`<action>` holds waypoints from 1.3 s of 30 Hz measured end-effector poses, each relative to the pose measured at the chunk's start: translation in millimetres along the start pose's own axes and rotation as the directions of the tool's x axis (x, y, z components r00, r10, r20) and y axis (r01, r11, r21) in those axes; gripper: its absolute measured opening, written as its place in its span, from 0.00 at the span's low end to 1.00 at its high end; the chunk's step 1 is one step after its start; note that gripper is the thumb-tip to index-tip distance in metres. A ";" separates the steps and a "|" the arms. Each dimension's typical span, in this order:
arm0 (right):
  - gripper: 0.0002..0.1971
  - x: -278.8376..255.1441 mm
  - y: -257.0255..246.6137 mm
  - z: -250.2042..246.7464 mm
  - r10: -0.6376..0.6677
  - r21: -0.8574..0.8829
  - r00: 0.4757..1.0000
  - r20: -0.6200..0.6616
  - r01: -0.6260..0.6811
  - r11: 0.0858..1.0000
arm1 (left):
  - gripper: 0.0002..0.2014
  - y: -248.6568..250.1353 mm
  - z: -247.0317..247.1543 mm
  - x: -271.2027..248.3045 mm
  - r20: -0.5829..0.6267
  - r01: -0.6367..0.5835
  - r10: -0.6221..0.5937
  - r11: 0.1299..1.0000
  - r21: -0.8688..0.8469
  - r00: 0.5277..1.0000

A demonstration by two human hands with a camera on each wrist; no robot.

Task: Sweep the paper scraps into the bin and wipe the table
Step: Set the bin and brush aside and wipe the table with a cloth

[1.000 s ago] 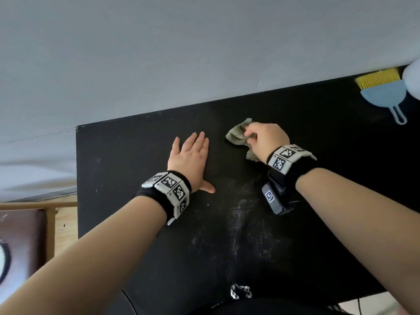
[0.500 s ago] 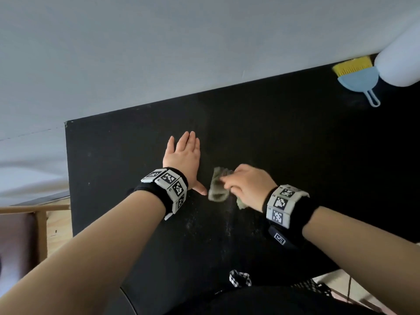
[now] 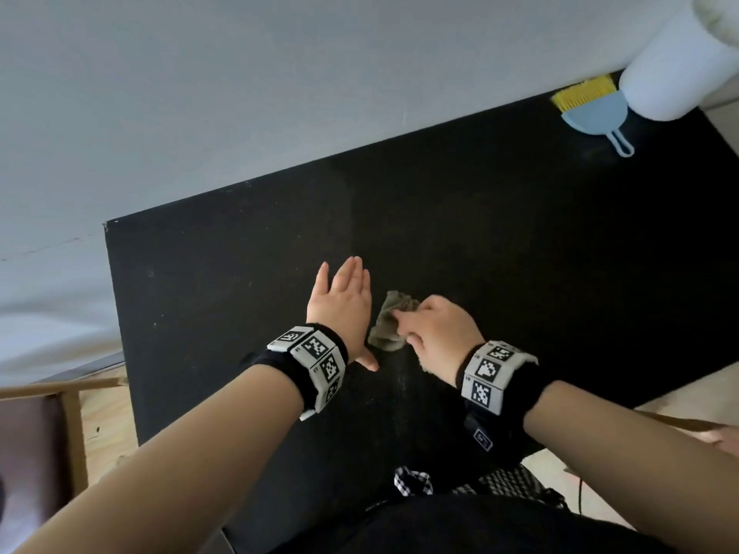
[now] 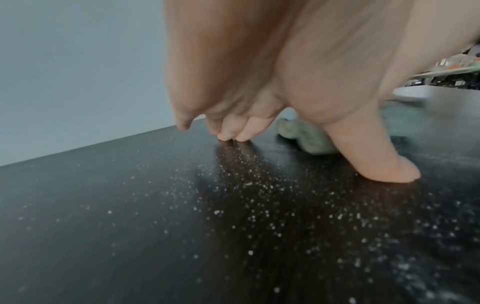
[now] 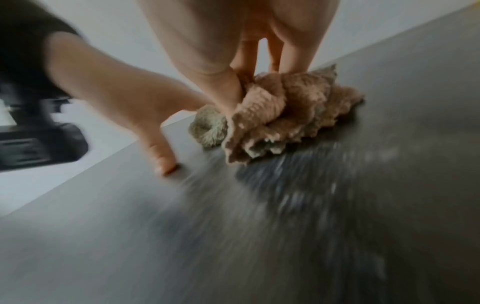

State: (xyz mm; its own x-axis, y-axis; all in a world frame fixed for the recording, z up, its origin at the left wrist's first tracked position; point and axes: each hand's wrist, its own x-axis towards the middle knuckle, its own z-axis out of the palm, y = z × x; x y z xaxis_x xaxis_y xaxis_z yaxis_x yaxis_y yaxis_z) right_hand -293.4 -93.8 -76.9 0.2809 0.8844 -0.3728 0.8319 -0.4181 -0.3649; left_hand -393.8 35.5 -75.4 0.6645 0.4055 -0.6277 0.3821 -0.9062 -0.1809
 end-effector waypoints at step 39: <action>0.13 -60.5 33.1 33.3 -0.021 0.057 1.000 0.013 0.020 0.998 | 0.71 70.7 25.2 -52.6 0.061 0.079 -0.082 0.996 0.051 0.995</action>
State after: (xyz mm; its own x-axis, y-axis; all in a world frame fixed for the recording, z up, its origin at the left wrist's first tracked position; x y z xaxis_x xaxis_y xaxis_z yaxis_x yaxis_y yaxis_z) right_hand -298.8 -168.1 -94.8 0.2568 0.8902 -0.3762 0.8086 -0.4111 -0.4208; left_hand -417.9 -52.8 -74.3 0.5901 0.4704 -0.6561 0.4000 -0.8763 -0.2685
